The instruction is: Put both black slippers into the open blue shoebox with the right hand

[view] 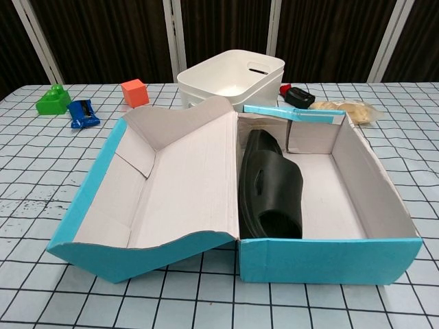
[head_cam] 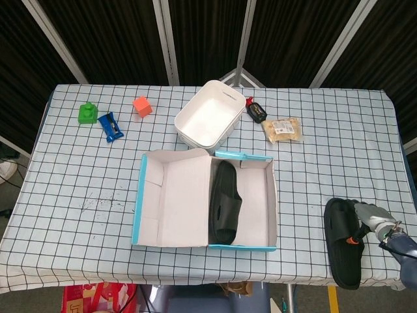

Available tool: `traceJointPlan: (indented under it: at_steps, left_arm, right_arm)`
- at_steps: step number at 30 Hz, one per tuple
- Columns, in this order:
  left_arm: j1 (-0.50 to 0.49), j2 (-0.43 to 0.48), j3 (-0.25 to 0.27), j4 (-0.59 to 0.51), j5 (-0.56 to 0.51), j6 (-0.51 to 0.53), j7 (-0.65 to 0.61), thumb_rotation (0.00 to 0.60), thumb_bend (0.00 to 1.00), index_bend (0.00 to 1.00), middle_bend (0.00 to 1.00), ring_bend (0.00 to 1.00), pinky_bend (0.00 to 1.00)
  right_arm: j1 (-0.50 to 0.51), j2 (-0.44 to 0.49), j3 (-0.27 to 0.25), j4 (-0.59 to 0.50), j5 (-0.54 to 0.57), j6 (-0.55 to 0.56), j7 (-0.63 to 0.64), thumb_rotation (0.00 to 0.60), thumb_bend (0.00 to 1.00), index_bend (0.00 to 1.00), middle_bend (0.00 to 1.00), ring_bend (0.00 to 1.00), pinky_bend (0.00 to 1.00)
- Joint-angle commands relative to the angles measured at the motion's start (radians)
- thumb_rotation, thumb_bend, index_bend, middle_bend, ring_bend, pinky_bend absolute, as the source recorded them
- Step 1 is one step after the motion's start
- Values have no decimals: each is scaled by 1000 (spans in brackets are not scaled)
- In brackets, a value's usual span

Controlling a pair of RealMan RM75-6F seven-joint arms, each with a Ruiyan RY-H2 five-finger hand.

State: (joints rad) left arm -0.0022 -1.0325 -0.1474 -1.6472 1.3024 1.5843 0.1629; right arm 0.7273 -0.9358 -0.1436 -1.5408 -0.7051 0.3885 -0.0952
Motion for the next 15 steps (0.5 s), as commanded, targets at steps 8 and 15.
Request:
traceJointPlan:
  at_steps: [8,15]
  left_arm:
    - [3,2,2,0,9,9,-5,600,370,28,0,0,30]
    - [3,1,3,2,16,13,-5,600,370,28,0,0,30]
  right_arm:
    - [72,-11,-56,14,36,-40,-5,600,177,45,145,46,35]
    - [88,-27,-81,20,50,-23,2,600,177,82,156,58,36]
